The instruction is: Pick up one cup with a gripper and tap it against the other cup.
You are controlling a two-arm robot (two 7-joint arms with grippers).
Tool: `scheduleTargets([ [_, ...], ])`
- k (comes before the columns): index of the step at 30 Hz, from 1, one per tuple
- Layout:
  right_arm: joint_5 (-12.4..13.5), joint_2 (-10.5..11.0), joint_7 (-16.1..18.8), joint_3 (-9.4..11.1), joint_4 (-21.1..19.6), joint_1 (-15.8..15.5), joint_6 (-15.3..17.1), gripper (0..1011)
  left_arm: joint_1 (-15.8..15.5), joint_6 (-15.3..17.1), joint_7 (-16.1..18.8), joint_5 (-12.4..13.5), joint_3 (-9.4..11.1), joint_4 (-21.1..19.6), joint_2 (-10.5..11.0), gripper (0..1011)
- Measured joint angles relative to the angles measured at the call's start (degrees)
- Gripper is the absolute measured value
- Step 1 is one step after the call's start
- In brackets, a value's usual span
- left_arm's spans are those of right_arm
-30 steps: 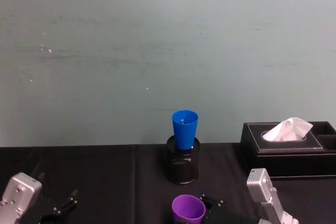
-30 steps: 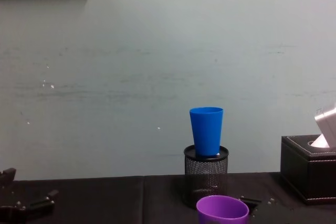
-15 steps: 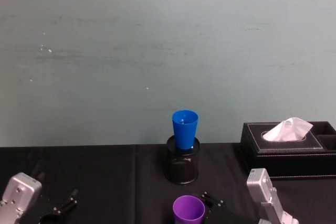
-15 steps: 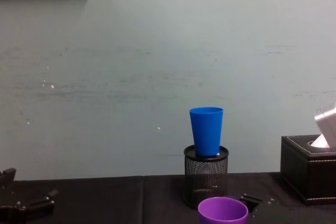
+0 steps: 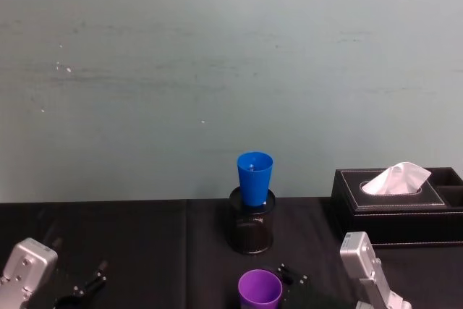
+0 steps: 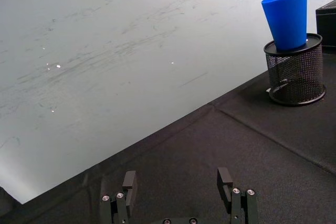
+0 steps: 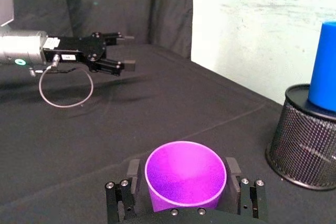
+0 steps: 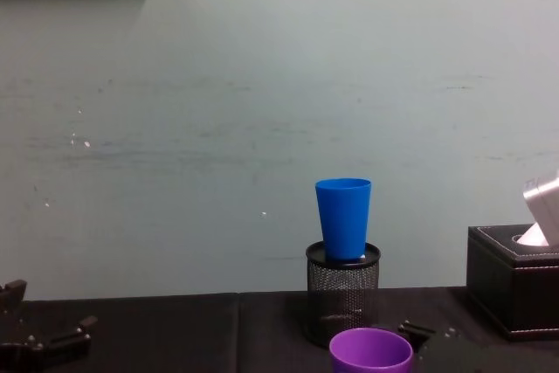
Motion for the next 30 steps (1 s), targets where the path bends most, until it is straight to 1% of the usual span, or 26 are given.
scheduleTargets([
  [3,0.3,0.0,0.1,0.2,-0.6,-0.1,-0.4,1003,0.0,0.0,0.0,0.0,0.0,0.0,0.0,1000],
  [10,1.9,0.1,-0.1,1.9,-2.6,-0.9,-1.9,1003,0.0,0.0,0.0,0.0,0.0,0.0,0.0,1000],
  [14,2.4,0.0,-0.9,2.6,-3.6,-1.3,-2.4,1003,0.0,0.0,0.0,0.0,0.0,0.0,0.0,1000],
  [17,2.7,0.0,-2.4,3.5,-4.7,-2.0,-2.7,1003,0.0,0.0,0.0,0.0,0.0,0.0,0.0,1000],
  [20,2.8,-0.1,-5.1,4.7,-6.0,-3.0,-2.8,1003,0.0,0.0,0.0,0.0,0.0,0.0,0.0,1000],
  [21,2.6,-0.2,-7.0,5.3,-6.6,-3.5,-2.7,1003,0.0,0.0,0.0,0.0,0.0,0.0,0.0,1000],
  [23,2.3,-0.3,-8.9,6.0,-7.1,-4.1,-2.5,1003,0.0,0.0,0.0,0.0,0.0,0.0,0.0,1000],
  [24,1.8,-0.5,-11.1,6.8,-7.7,-4.7,-2.2,1003,0.0,0.0,0.0,0.0,0.0,0.0,0.0,1000],
  [25,1.5,-0.6,-12.0,7.1,-7.9,-4.9,-2.1,1003,0.0,0.0,0.0,0.0,0.0,0.0,0.0,1000],
  [26,0.9,-0.8,-14.1,7.7,-8.3,-5.4,-1.7,1003,0.0,0.0,0.0,0.0,0.0,0.0,0.0,1000],
  [27,0.9,-0.8,-14.1,7.7,-8.3,-5.4,-1.7,1003,0.0,0.0,0.0,0.0,0.0,0.0,0.0,1000],
  [28,0.3,-1.1,-16.0,8.3,-8.5,-5.8,-1.3,1003,0.0,0.0,0.0,0.0,0.0,0.0,0.0,1000],
  [30,-0.3,-1.4,-17.8,8.8,-8.7,-6.2,-0.8,1003,0.0,0.0,0.0,0.0,0.0,0.0,0.0,1000],
])
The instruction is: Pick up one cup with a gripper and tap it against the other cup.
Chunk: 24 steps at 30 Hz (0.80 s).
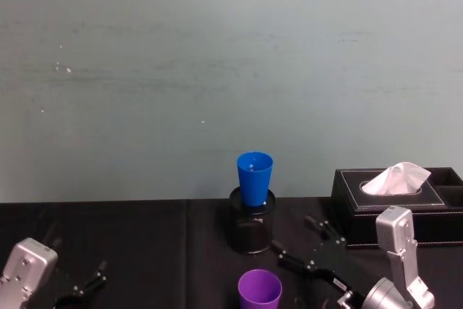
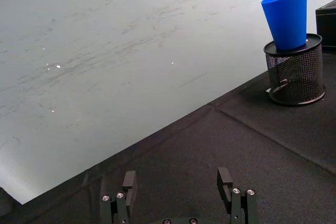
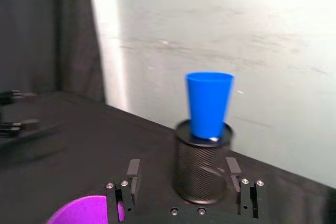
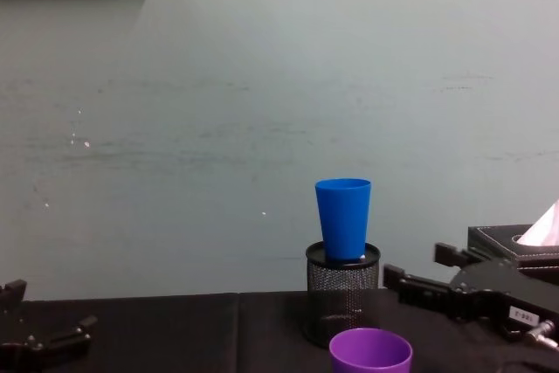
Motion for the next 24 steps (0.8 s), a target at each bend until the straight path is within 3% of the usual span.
scheduleTargets([
  [3,-1.4,-0.6,-3.5,0.9,-0.1,-0.5,1.2,1003,0.0,0.0,0.0,0.0,0.0,0.0,0.0,1000],
  [10,-3.8,-1.7,-7.0,2.4,0.5,-1.0,3.5,1003,0.0,0.0,0.0,0.0,0.0,0.0,0.0,1000],
  [24,-3.8,-1.6,-7.0,2.1,0.5,-0.9,3.3,1003,0.0,0.0,0.0,0.0,0.0,0.0,0.0,1000],
])
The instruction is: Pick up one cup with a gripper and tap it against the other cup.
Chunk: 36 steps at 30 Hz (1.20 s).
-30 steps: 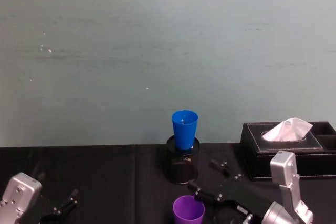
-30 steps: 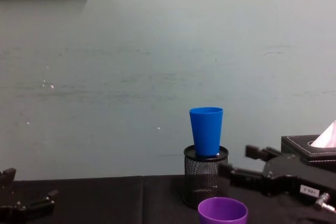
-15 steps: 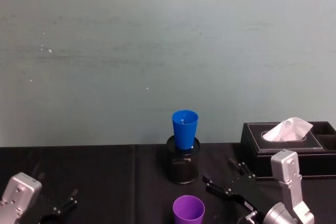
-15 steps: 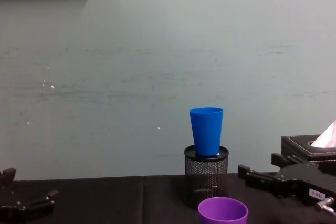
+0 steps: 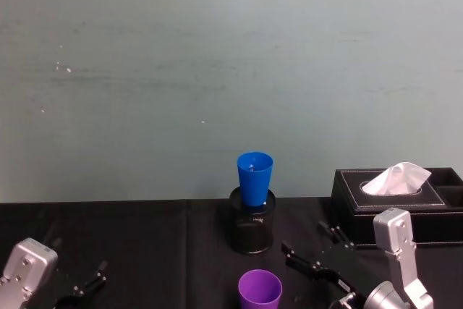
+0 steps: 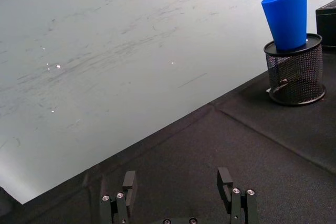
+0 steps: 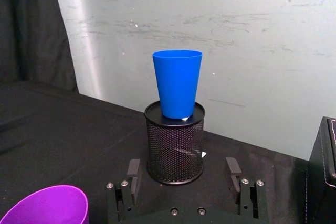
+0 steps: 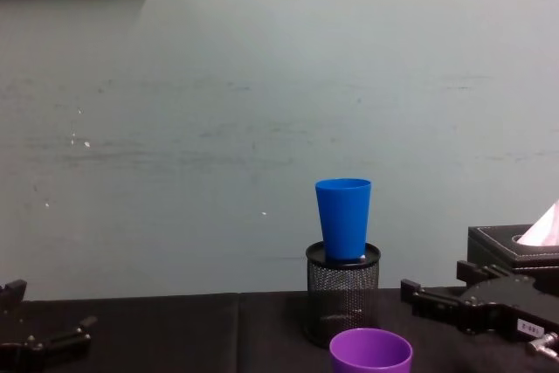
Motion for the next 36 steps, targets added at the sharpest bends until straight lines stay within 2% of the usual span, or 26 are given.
scheduleTargets([
  [36,0.1,0.1,0.1,-0.1,0.0,0.1,-0.2,1003,0.0,0.0,0.0,0.0,0.0,0.0,0.0,1000],
])
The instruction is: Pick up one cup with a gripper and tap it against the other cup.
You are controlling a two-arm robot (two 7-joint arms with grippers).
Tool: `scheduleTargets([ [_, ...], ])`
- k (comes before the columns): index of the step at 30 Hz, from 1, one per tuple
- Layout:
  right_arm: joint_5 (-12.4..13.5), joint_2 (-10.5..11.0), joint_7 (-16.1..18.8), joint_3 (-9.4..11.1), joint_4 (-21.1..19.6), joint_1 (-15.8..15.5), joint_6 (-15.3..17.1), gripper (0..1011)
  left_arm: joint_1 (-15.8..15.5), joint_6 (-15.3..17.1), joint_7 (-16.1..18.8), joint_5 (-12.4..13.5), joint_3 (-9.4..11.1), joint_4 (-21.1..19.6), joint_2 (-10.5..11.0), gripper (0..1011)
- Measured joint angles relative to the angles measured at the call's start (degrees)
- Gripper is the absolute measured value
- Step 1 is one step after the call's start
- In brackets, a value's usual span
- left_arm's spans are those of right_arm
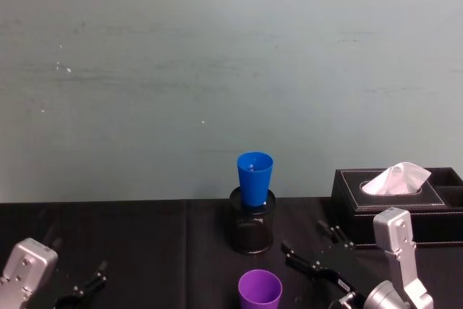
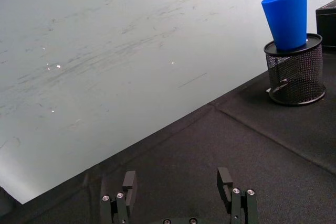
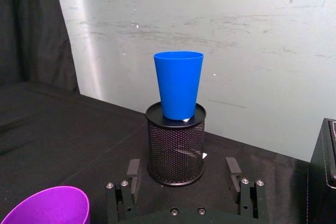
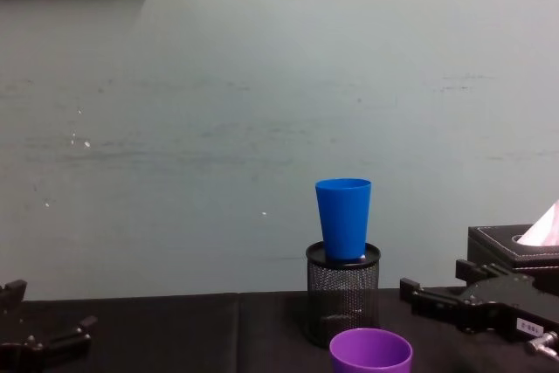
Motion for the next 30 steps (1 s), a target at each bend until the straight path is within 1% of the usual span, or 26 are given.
scheduleTargets([
  [30,0.0,0.0,0.0,0.0,0.0,0.0,0.0,1003,0.0,0.0,0.0,0.0,0.0,0.0,0.0,1000],
])
